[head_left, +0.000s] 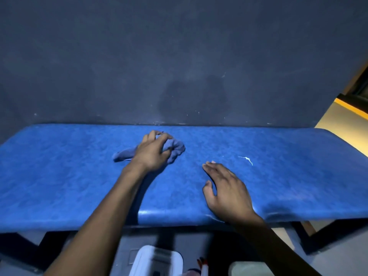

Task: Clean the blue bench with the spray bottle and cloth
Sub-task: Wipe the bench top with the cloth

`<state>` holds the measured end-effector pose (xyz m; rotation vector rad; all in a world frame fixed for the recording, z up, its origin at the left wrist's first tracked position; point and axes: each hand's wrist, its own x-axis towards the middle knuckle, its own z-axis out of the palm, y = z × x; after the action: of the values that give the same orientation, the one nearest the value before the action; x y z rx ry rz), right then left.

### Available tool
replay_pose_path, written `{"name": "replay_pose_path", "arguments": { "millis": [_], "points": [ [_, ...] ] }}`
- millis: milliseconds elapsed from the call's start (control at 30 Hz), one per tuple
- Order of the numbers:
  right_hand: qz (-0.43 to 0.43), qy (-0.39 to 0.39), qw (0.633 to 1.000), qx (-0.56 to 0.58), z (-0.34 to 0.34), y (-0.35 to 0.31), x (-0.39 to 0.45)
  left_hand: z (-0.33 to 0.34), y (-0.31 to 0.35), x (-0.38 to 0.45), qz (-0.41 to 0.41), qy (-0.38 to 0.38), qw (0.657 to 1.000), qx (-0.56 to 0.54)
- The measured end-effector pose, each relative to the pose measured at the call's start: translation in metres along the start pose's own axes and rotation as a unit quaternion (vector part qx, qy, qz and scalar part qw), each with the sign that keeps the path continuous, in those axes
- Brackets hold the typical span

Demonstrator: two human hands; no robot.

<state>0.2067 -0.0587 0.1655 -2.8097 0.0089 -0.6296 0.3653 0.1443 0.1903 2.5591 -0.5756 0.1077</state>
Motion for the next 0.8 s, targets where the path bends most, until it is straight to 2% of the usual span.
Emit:
{"name": "replay_pose_path", "arguments": {
  "millis": [67, 200, 300, 467, 533, 633, 700, 800],
  "points": [
    [-0.004, 0.002, 1.000, -0.001, 0.000, 0.001, -0.001, 0.008, 0.017, 0.000, 0.022, -0.008, 1.000, -0.006],
    [-0.008, -0.007, 1.000, 0.007, 0.000, 0.005, -0.001, 0.004, 0.030, -0.069, 0.121, -0.046, 0.989, -0.067],
    [-0.009, -0.009, 1.000, 0.009, 0.001, 0.003, -0.001, -0.006, 0.010, -0.060, 0.102, -0.039, 0.993, -0.051],
    [-0.009, -0.013, 1.000, 0.015, 0.000, 0.004, 0.002, 0.005, 0.007, 0.000, -0.043, 0.054, 0.998, -0.011],
    [-0.008, -0.017, 1.000, 0.021, -0.002, 0.005, 0.004, 0.014, 0.021, -0.001, -0.034, 0.033, 0.999, -0.009],
    [-0.013, -0.030, 0.999, 0.026, -0.008, 0.003, 0.004, 0.007, 0.040, -0.020, 0.017, -0.046, 0.998, -0.032],
    [-0.023, -0.042, 0.998, 0.035, -0.017, 0.003, 0.006, -0.006, 0.050, -0.028, 0.035, -0.027, 0.998, -0.055],
    [-0.018, -0.025, 0.998, 0.048, -0.043, 0.025, 0.002, -0.013, 0.070, -0.034, 0.037, 0.044, 0.995, -0.086]
  ]
}}
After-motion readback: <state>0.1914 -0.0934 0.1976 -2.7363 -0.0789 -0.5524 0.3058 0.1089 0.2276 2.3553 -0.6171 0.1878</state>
